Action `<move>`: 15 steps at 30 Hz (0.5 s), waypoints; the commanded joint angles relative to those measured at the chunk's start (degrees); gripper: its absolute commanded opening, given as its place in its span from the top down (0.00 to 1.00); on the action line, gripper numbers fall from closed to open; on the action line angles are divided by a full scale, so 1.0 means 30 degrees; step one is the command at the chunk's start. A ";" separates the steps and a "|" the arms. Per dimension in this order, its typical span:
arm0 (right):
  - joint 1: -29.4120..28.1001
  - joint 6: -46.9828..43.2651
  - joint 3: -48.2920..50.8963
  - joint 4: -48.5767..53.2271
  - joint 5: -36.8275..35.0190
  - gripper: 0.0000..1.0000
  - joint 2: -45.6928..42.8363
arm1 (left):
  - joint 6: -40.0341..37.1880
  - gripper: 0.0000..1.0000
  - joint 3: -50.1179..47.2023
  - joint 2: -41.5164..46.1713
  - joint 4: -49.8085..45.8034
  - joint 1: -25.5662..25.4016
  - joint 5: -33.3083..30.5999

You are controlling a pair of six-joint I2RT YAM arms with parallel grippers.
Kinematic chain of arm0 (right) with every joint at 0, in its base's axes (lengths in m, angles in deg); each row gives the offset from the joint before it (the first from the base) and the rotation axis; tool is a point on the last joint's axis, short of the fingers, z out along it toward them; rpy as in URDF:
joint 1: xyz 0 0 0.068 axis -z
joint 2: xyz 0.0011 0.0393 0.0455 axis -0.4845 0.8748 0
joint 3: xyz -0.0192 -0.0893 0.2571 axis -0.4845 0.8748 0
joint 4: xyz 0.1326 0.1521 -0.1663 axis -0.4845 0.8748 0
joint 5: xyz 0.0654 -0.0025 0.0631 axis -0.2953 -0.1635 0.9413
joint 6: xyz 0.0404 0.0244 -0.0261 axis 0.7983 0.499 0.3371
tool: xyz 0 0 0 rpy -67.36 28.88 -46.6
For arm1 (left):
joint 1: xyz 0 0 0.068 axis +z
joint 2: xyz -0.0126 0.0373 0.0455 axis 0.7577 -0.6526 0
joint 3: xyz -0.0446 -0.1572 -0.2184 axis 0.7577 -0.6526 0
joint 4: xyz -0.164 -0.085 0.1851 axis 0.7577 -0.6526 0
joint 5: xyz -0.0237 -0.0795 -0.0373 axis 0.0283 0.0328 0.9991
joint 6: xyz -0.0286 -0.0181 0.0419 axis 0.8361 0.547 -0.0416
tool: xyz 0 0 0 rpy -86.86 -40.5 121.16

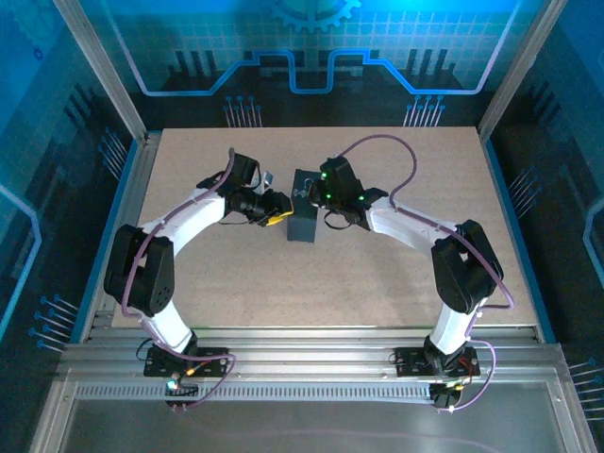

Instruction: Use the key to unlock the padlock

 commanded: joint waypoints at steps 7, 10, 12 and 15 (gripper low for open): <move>0.2460 -0.1961 0.1250 -0.0329 0.1149 0.94 -0.2795 | -0.0504 0.46 0.1448 -0.0002 -0.3431 0.0241 -0.0729; 0.3868 -0.2433 0.2750 -0.0253 0.2317 0.93 -0.2962 | -0.0416 0.41 0.1778 0.0382 -0.3555 0.0451 -0.0501; 0.4680 -0.2817 0.3982 -0.0486 0.3173 0.93 -0.2655 | -0.0314 0.39 0.1758 0.0763 -0.3545 0.0666 -0.0317; 0.5428 -0.3211 0.5326 -0.0532 0.3850 0.91 -0.1803 | -0.0293 0.37 0.1527 0.1406 -0.3599 0.1046 -0.0366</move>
